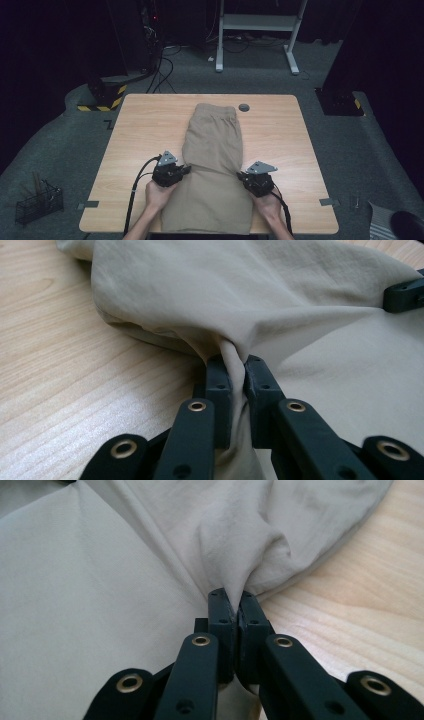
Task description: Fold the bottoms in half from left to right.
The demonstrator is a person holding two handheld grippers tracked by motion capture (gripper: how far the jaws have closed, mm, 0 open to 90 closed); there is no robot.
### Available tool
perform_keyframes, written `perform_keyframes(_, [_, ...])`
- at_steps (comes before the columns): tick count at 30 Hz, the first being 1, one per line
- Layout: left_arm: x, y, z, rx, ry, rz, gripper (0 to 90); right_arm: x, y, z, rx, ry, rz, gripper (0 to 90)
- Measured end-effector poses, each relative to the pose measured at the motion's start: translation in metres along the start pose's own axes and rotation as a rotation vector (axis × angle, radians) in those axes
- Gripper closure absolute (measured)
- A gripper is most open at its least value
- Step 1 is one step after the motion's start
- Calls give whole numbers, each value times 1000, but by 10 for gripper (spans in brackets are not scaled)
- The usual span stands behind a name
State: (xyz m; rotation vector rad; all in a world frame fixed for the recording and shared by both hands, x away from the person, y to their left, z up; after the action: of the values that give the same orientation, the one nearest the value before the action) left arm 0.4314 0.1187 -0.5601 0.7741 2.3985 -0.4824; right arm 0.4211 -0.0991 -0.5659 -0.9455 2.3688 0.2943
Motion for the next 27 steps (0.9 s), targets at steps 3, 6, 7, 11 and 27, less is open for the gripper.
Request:
perform_keyframes(3, [-2,-1,-3,2,-10,8,828,-1,-1,-2,3,-13,-3,877])
perform_keyframes(6, [-4,-2,-6,4,-19,9,828,-2,-1,-5,5,-31,-3,877])
perform_keyframes(7, [-5,-2,-7,6,-24,9,828,-3,-1,-6,5,-35,-2,878])
perform_keyframes(11, [-6,-2,-10,12,-34,0,829,-7,-1,-10,-2,-48,-2,879])
perform_keyframes(27, [-16,0,-20,8,-71,5,829,-20,-4,-22,-4,-80,-4,880])
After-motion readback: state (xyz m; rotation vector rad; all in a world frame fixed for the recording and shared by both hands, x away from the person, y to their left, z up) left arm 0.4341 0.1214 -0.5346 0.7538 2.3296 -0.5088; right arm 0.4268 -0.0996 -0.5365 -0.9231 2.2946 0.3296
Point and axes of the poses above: each handheld gripper's, and its own axes: z roughly forward along the jaws, x roughly out of its underside, y roughly to its left, the point moved 10 cm from there along z, roughly forward along the jaws, and after that the axes turned 15 degrees about y, right-handed, at the moved point
